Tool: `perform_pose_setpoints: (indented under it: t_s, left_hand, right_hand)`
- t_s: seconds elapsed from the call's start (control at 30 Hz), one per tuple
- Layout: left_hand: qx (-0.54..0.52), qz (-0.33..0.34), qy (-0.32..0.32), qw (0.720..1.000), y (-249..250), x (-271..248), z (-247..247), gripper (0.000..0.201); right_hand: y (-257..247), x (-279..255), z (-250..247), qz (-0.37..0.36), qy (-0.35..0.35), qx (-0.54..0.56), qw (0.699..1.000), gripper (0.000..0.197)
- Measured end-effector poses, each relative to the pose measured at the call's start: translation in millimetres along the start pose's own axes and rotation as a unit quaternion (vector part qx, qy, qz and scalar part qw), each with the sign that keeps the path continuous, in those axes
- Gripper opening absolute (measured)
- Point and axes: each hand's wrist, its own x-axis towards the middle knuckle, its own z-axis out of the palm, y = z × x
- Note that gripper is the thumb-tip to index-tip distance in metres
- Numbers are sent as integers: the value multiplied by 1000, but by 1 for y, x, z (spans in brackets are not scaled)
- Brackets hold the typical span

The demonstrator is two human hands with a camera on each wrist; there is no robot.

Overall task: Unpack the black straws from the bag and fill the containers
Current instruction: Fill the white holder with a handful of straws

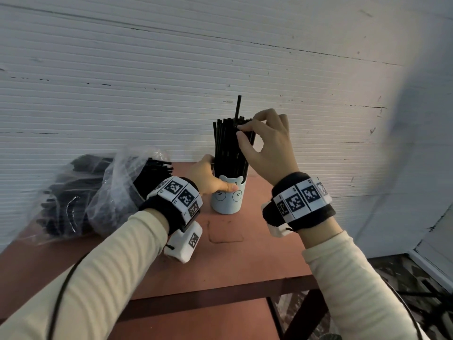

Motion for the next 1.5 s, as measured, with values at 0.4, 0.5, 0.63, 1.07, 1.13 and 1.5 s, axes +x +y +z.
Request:
perform_pose_setpoints:
  t_s: [0.4,0.5,0.63,1.07,1.13,1.5]
  left_hand:
    - [20,-1,9,1000,3,-2,-1,83]
    - [16,-4,11,1000,3,-2,0,83]
    - [8,-7,8,1000,2,-1,0,84]
    - [-7,-10,-3,1000,0,1,0,87]
    - [-14,-6,-7,1000,-1,0,0,88]
    - [-11,2,5,1000,1,-1,2,87]
  right_hand:
    - [-22,28,-15,-10,-61,45,997,33]
    - [-20,18,-14,2,-31,60,998,28]
    - [-18,17,-17,-4,-33,67,997,27]
    - [-13,-8,-2,21,-90,47,995,12]
    - [-8,-15,3,45,-126,32,991,11]
    - [-17,5,0,-37,-138,-56,988,54]
